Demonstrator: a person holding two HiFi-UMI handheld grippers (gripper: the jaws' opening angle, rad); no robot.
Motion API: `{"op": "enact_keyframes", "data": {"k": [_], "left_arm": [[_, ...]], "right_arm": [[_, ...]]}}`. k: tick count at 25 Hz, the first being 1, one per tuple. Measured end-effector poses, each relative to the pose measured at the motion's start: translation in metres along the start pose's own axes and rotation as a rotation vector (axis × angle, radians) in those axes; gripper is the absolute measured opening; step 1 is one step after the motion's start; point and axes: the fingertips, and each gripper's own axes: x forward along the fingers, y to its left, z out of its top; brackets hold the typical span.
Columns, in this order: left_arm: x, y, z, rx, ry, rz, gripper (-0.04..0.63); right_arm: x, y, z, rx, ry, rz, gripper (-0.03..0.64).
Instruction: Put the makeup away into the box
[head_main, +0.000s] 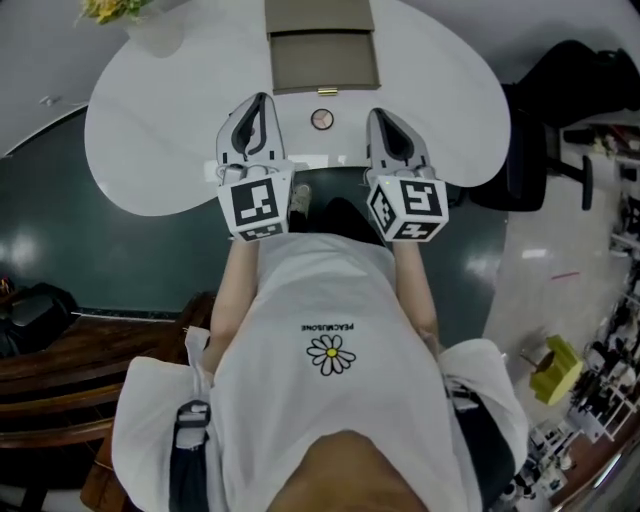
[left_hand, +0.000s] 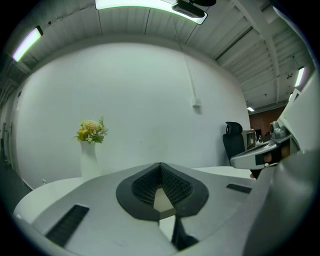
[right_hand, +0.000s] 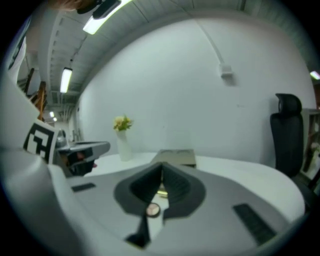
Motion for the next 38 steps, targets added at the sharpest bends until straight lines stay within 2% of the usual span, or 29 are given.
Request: {"op": "enact_keyframes", "data": {"k": [5,8,18,22,23,25,28,38], "left_arm": [[0.023,-0.008,-0.012,0.016,0.038,-0.016,0.018],[0.032,-0.005,-0.010,0.024,0.045,0.006,0.018],[0.047,0.006,-0.008,0.025,0.056,0.055,0.018],[0.046,0.010,-0.010,0.027,0.062,0.063,0.018],[0.046,0.010,-0.010,0.026,0.063,0.064,0.018],[0.046,0.011,-0.011,0.026,0.065,0.065,0.018],[0.045,0.011,-0.014,0.028,0.070,0.067,0.018],[0.038,0.018,-0.035,0.001,0.092,0.078,0.018]], "right_arm": [[0.019,-0.024,-0.001,0.089,-0.016,-0.028,0.029],[0.029,-0.028,0.003,0.122,-0.016,0.007,0.030],[0.053,-0.016,-0.009,0.020,0.065,0.107,0.031],[0.059,-0.003,-0.008,0.028,0.078,0.206,0.034],[0.062,0.000,-0.008,0.026,0.085,0.228,0.046],[0.067,0.006,-0.013,0.011,0.119,0.262,0.181],[0.073,0.014,-0.032,-0.027,0.202,0.297,0.248],[0.091,0.046,-0.114,-0.212,0.430,0.406,0.267]]}}
